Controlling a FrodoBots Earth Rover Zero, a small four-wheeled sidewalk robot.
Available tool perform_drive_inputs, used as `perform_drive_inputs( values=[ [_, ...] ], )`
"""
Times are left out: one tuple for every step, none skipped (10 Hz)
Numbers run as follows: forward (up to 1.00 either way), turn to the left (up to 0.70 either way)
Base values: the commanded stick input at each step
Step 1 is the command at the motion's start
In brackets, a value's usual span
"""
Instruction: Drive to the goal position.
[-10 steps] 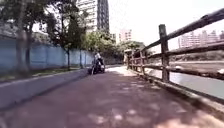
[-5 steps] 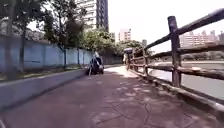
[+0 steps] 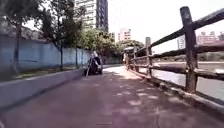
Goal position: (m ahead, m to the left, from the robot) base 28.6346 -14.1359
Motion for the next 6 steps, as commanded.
perform_drive_inputs(
  values=[
    [0.92, 0.01],
    [0.92, 0.01],
    [0.92, 0.01],
    [0.92, 0.01],
    [0.92, 0.01],
    [0.92, 0.01]
  ],
)
